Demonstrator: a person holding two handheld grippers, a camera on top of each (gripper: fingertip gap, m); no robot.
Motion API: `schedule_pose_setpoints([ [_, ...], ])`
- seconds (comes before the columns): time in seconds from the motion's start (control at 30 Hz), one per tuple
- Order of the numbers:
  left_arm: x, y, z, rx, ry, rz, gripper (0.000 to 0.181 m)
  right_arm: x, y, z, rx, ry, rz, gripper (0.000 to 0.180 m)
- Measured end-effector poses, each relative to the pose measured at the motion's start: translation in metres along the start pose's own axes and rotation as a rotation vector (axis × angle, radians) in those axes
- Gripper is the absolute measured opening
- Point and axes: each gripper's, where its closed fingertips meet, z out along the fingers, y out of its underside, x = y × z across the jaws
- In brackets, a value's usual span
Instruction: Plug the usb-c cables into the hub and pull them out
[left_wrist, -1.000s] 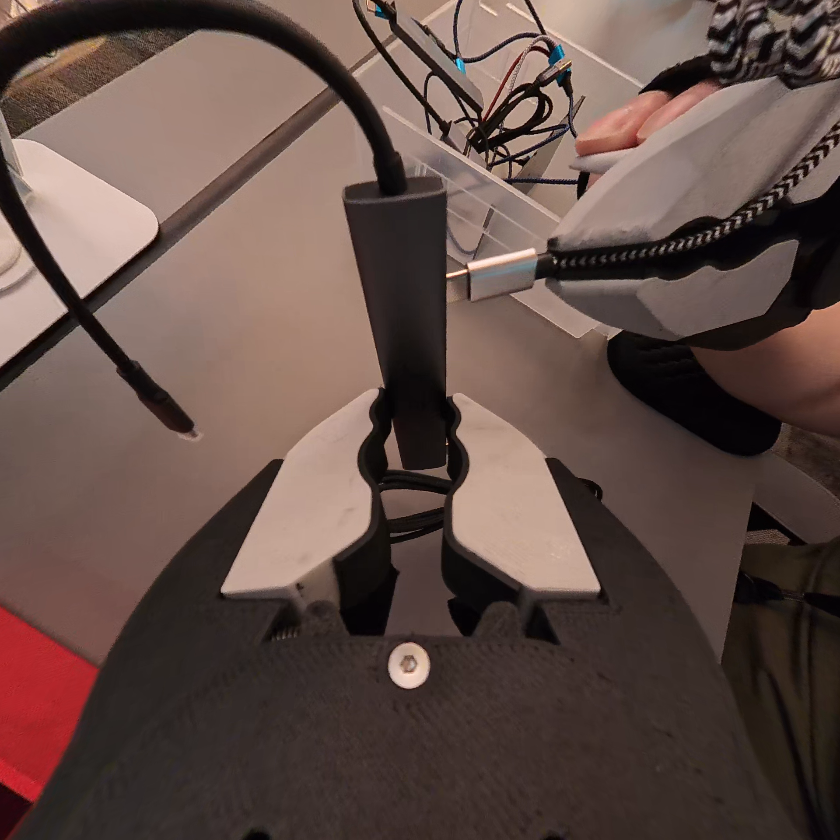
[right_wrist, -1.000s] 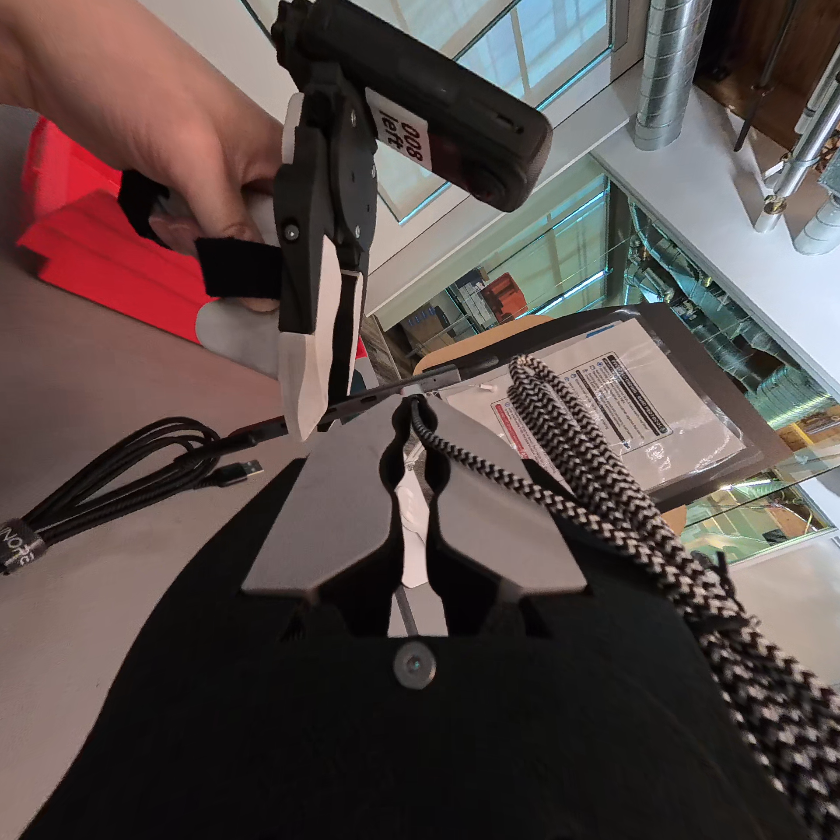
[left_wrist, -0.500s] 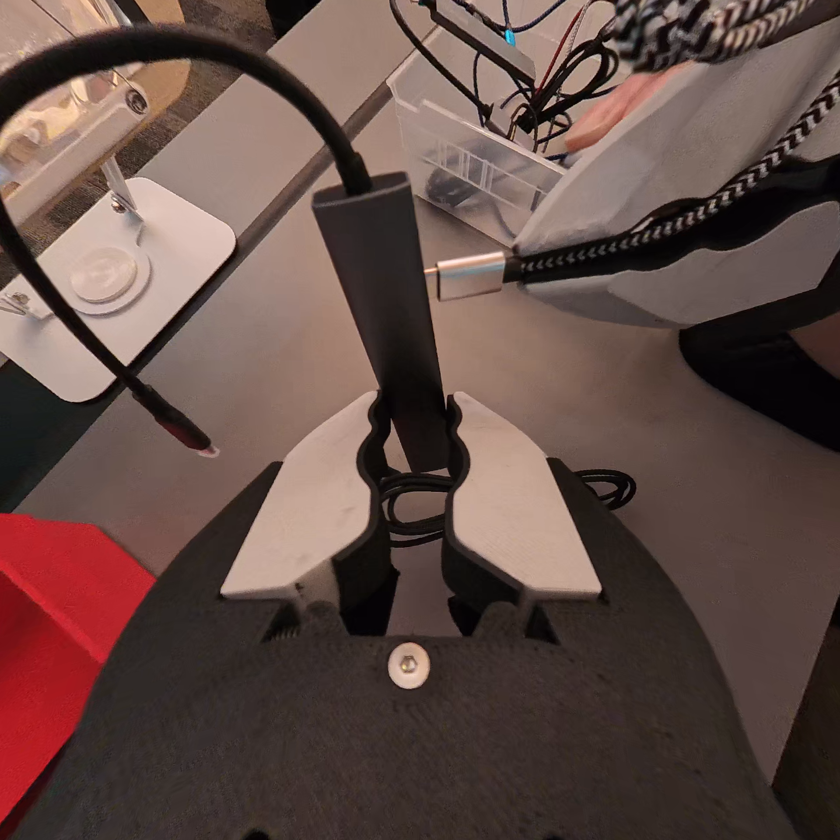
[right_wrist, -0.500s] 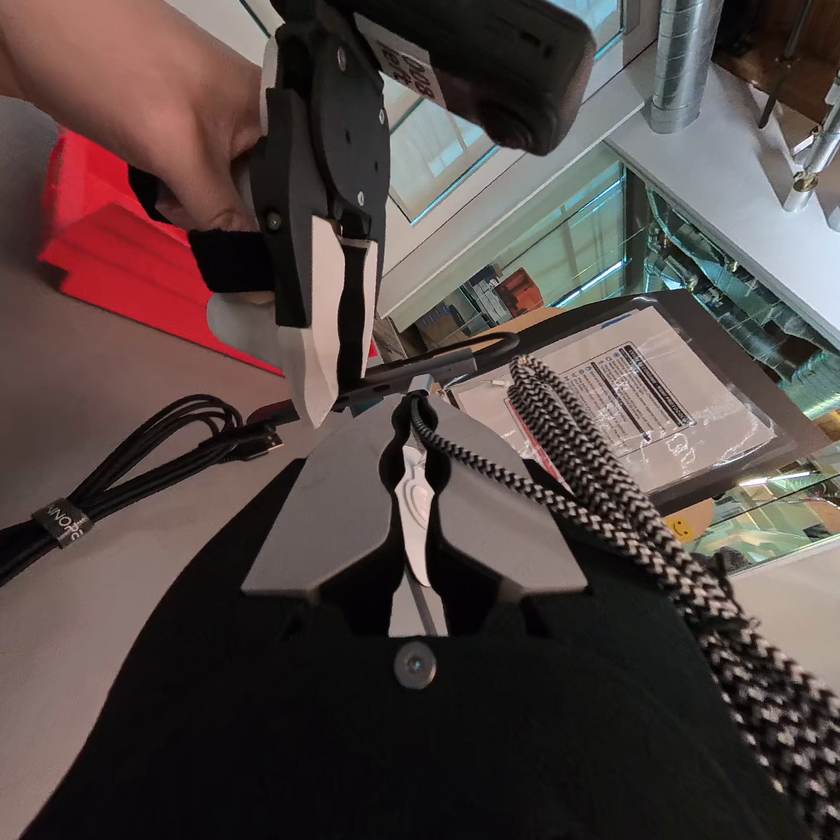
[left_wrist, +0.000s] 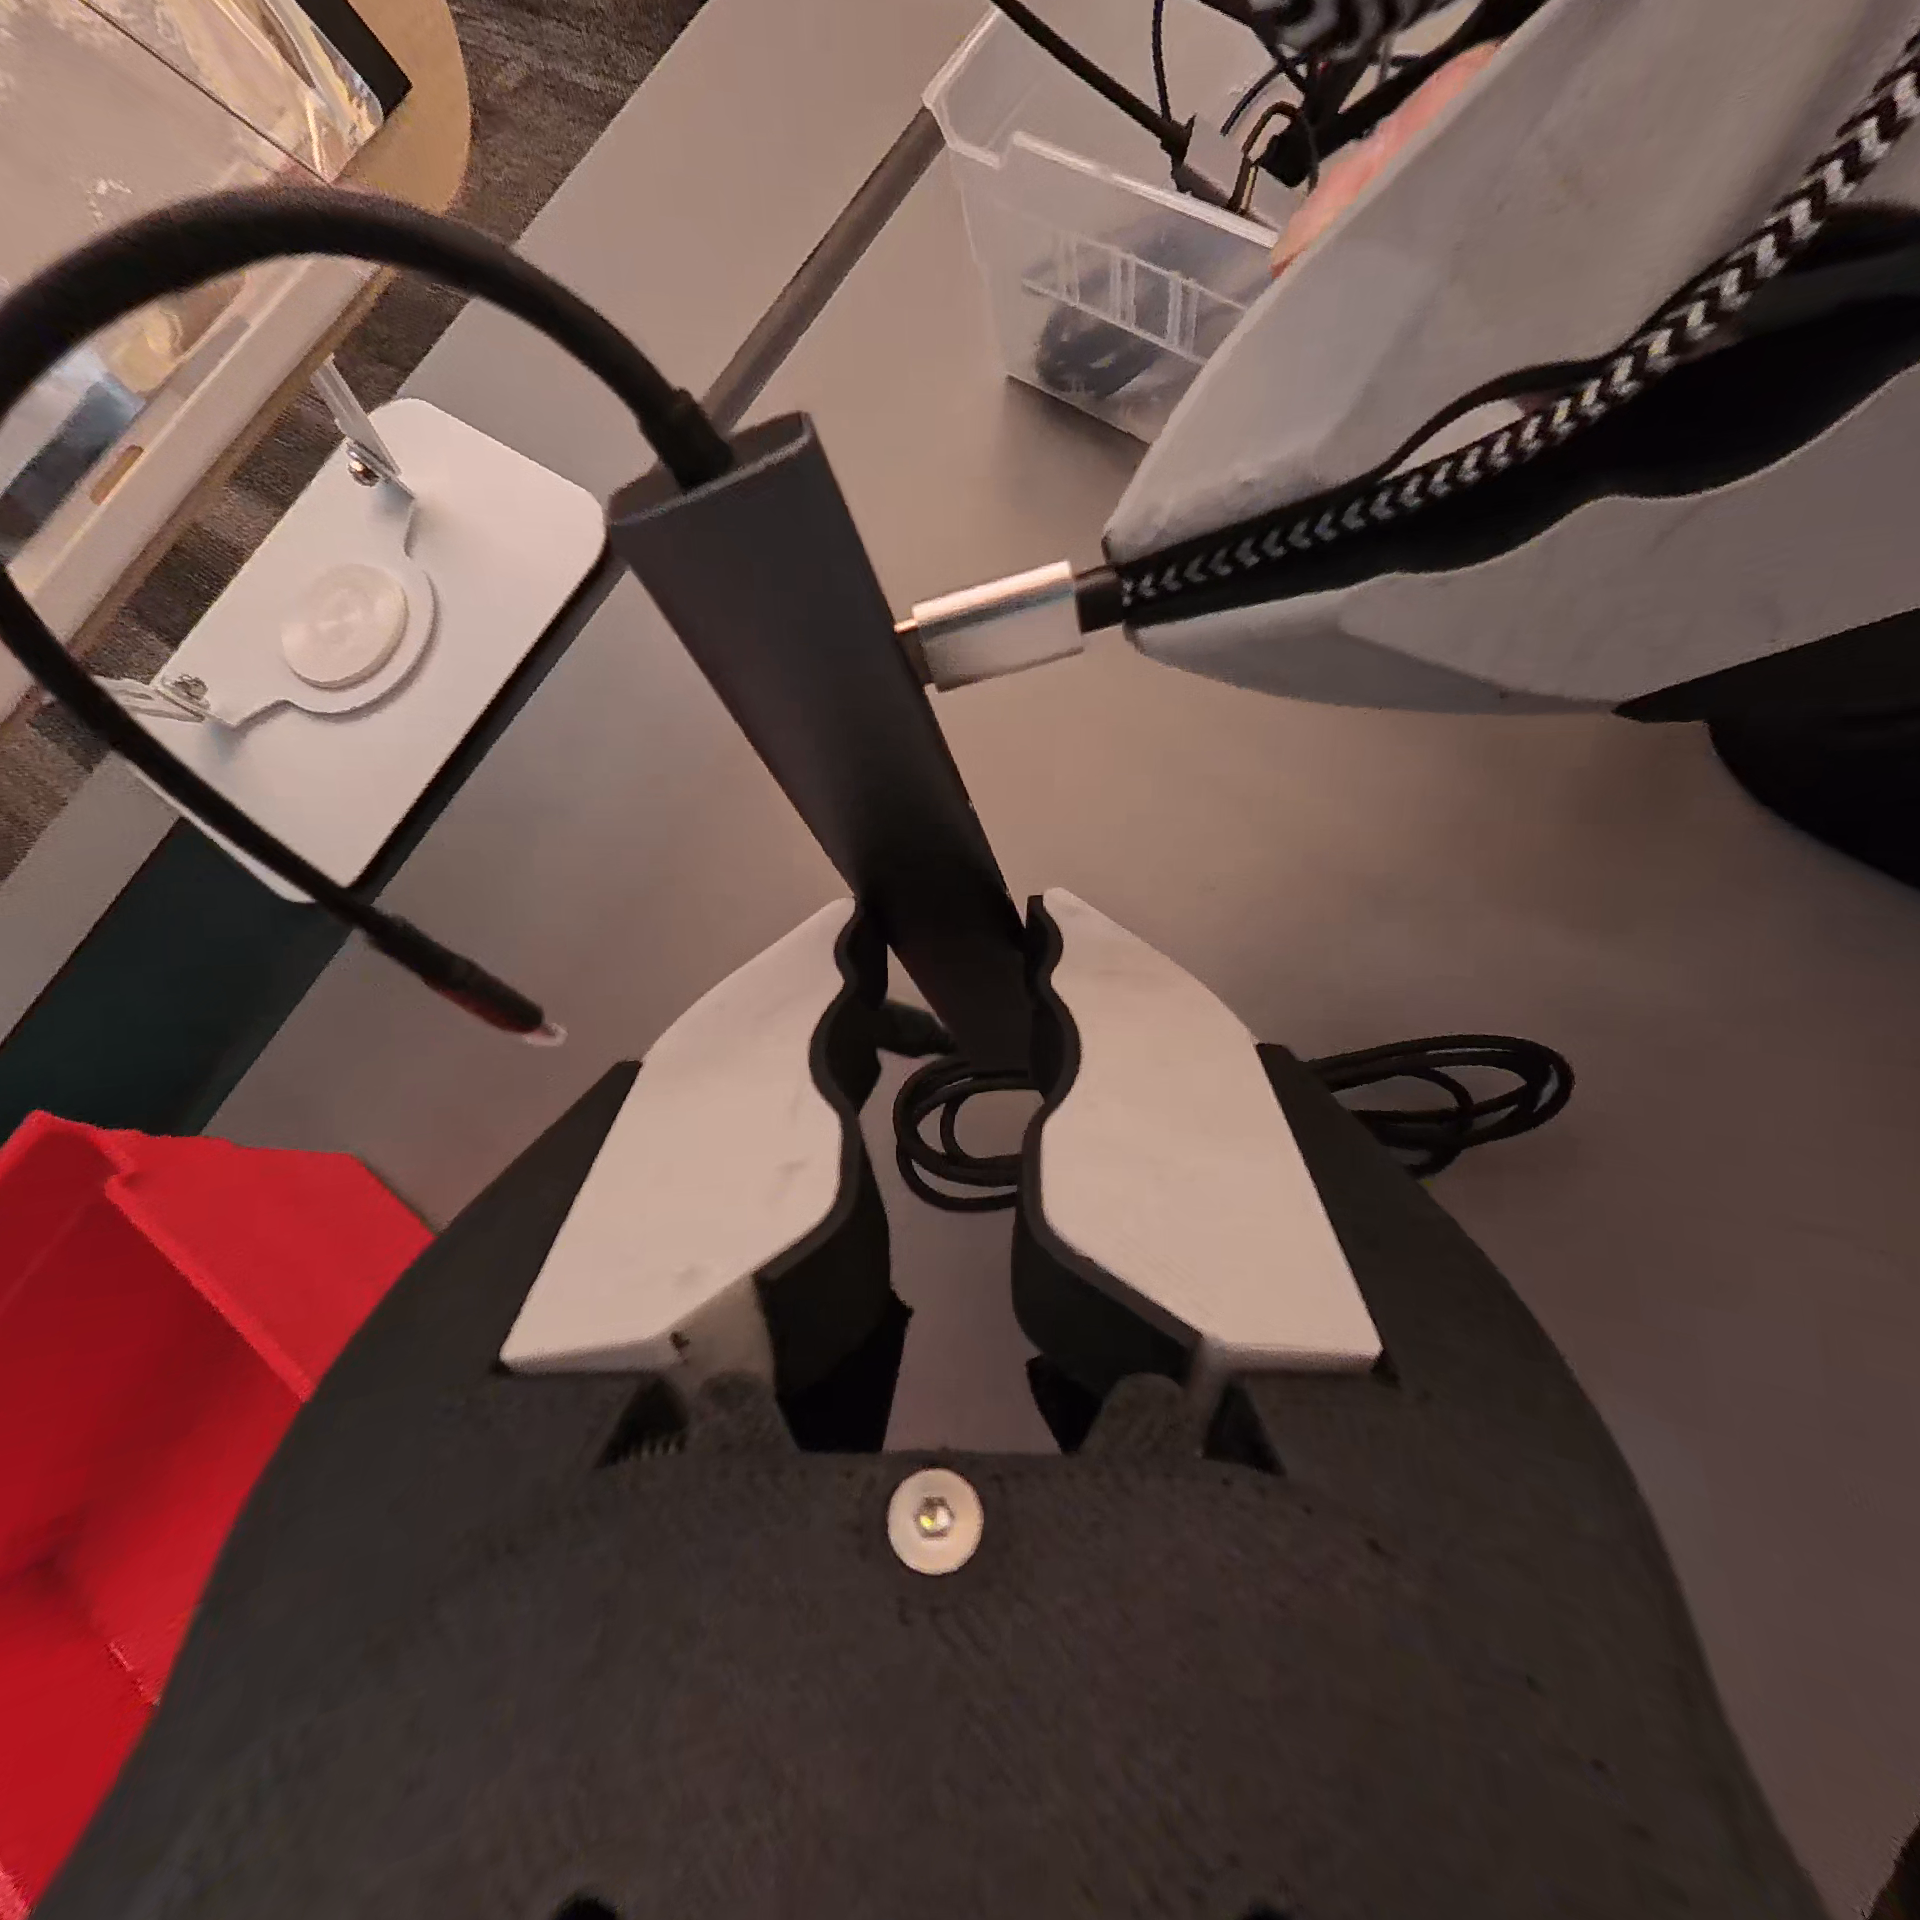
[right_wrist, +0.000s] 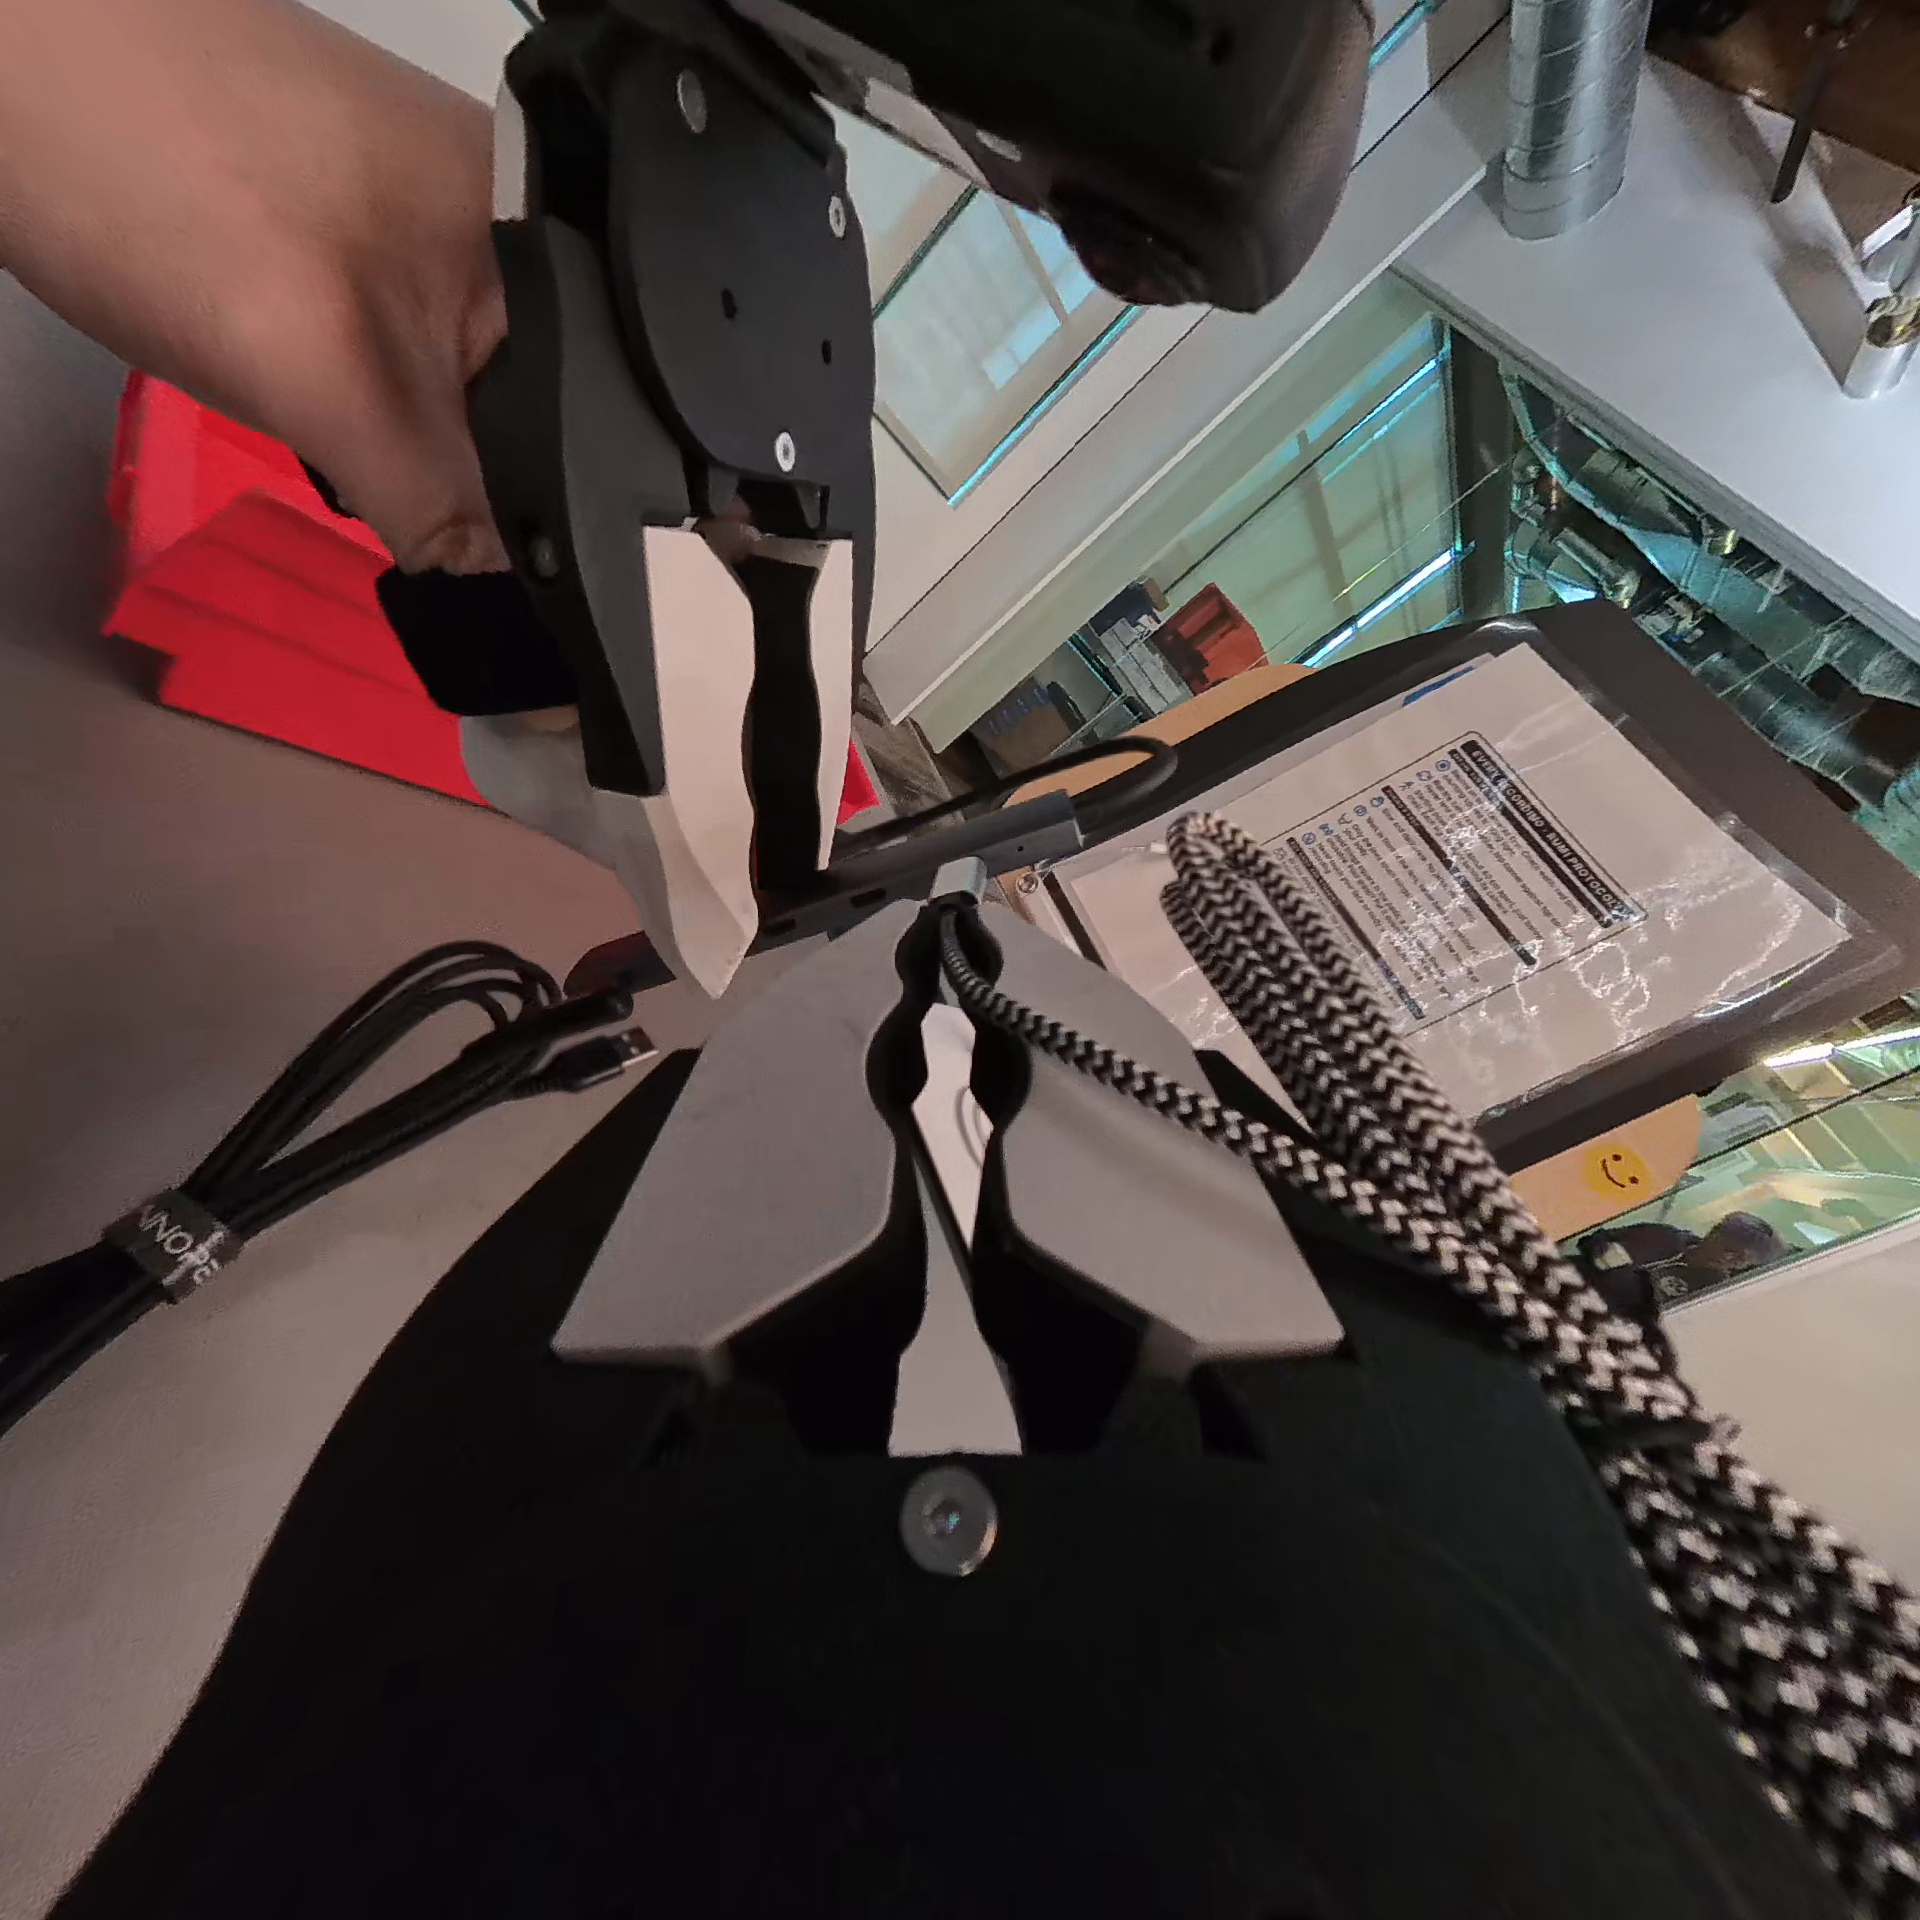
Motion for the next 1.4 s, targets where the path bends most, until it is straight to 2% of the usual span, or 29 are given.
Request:
schedule_pose_setpoints([
  [0.27,0.002,0.003,0.0,-0.032,-0.029,0.081,0.027,0.0,0.011,-0.003,-0.033,-0.069,0.026,0.004],
  [0.43,0.003,0.004,0.001,-0.036,-0.017,0.07,0.027,-0.003,0.005,-0.005,-0.003,-0.096,0.037,0.004],
  [0.67,0.012,-0.024,0.001,0.222,0.146,-0.011,0.024,0.001,-0.025,-0.011,-0.019,-0.017,-0.127,0.004],
  [0.87,0.023,-0.049,0.008,0.459,0.289,-0.09,0.026,0.004,-0.022,-0.012,-0.029,-0.014,-0.117,0.003],
  [0.97,0.024,-0.051,0.015,0.497,0.363,-0.161,0.023,0.005,-0.015,-0.011,-0.052,-0.019,-0.122,0.004],
  [1.03,0.022,-0.05,0.017,0.477,0.333,-0.15,0.022,0.005,-0.012,-0.011,-0.041,-0.034,-0.095,0.004],
  [1.23,0.01,-0.045,0.009,0.319,0.05,-0.061,0.023,0.011,-0.01,-0.017,0.038,-0.057,0.008,0.004],
  [1.4,0.008,-0.038,0.008,0.24,-0.024,-0.026,0.025,0.009,-0.01,-0.016,0.052,-0.072,0.026,0.004],
])
